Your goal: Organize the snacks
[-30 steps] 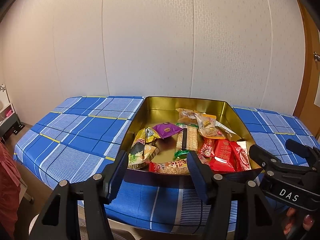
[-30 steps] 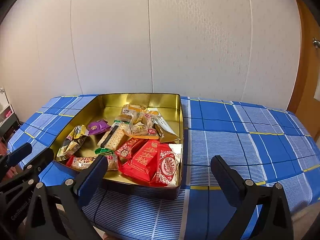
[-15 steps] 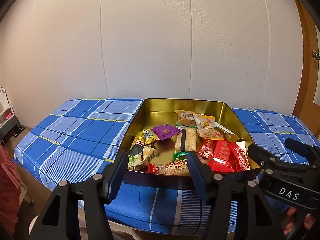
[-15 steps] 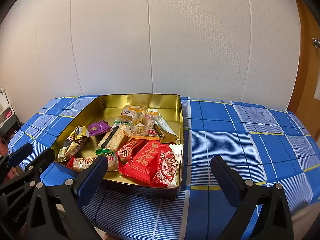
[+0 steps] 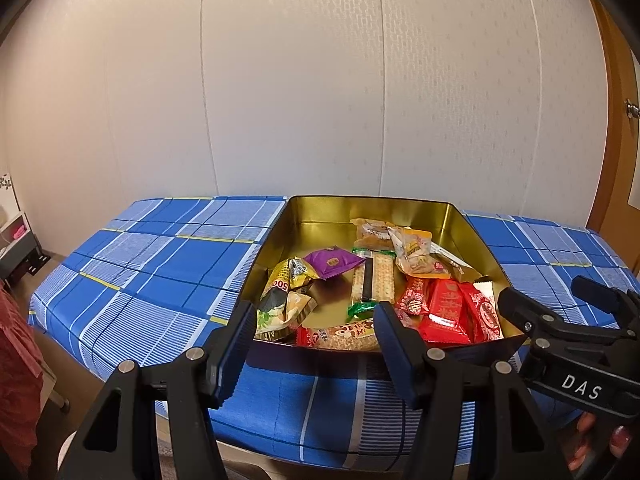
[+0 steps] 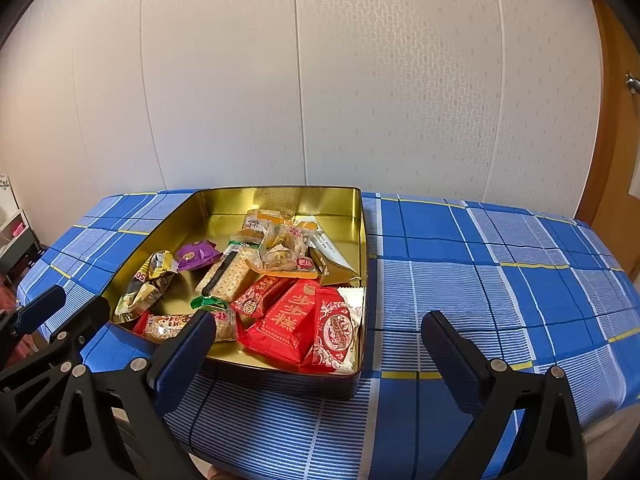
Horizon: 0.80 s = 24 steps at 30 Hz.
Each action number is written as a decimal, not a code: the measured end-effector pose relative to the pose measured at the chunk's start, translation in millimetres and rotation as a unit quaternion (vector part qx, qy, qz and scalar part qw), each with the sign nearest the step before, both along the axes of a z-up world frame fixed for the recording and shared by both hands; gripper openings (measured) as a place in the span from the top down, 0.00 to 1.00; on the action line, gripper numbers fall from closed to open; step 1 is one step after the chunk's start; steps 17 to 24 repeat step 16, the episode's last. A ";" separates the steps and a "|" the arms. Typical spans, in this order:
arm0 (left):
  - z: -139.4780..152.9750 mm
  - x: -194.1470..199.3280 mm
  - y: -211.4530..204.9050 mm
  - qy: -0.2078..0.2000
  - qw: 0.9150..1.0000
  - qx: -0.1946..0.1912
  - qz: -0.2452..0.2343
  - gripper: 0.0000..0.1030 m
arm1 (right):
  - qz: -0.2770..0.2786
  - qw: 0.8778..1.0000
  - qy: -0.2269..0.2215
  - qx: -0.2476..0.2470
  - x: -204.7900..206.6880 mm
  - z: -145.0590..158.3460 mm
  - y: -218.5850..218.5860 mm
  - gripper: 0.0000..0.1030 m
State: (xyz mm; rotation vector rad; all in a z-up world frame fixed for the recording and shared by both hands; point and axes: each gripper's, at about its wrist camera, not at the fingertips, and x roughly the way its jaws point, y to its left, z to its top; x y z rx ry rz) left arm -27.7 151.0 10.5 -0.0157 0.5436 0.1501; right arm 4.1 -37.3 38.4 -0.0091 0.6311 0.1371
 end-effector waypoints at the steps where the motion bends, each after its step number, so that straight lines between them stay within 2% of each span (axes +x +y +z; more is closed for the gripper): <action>1: -0.5 0.5 0.2 0.002 1.000 -0.002 0.000 0.40 | -0.001 1.000 0.001 0.000 0.2 -0.4 -0.3 0.00; 11: -3.2 4.1 0.5 0.005 1.000 0.001 0.011 0.40 | -0.014 1.000 0.005 0.010 6.3 -1.7 -15.0 0.00; 16: -3.8 8.9 0.8 0.012 1.000 0.000 0.016 0.40 | -0.024 1.000 0.005 0.016 18.4 2.1 -37.6 0.00; 24: -3.8 8.9 0.8 0.012 1.000 0.000 0.016 0.40 | -0.024 1.000 0.005 0.016 18.4 2.1 -37.6 0.00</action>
